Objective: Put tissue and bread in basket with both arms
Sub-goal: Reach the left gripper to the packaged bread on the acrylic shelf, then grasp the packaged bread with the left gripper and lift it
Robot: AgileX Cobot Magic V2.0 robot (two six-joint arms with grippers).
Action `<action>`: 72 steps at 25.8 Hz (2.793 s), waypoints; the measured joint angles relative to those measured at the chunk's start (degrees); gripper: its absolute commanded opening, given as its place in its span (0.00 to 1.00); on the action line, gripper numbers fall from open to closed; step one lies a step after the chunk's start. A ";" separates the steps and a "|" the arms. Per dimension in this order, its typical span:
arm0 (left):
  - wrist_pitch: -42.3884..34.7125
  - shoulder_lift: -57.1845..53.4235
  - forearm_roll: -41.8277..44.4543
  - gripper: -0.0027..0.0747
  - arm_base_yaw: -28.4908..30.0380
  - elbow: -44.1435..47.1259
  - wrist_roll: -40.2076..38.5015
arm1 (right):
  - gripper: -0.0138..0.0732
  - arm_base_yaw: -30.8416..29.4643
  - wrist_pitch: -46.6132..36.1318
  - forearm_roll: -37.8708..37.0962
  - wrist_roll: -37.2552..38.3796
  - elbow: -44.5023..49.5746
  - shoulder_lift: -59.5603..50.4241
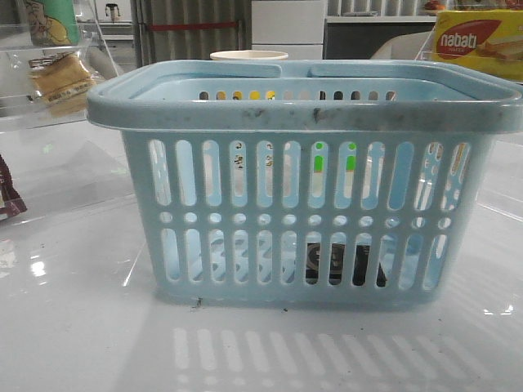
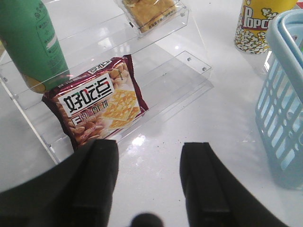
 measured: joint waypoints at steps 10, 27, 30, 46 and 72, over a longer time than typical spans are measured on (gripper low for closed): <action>-2.26 0.00 0.00 0.80 0.00 0.00 0.00 | 0.83 0.00 1.84 -0.09 0.00 9.98 -15.03; -7.59 31.53 0.00 0.80 0.00 -17.53 0.00 | 0.83 0.00 1.84 -0.09 0.00 10.12 -15.39; -8.37 39.84 0.00 0.80 0.00 -23.54 0.00 | 0.83 0.00 1.84 -0.09 0.00 10.12 -15.39; -8.09 70.76 -3.33 0.80 2.07 -50.29 0.00 | 0.83 0.00 1.84 -0.09 0.00 10.12 -15.39; -6.13 84.41 -15.00 0.50 2.35 -62.60 0.00 | 0.83 0.00 1.84 -0.09 0.00 10.12 -15.39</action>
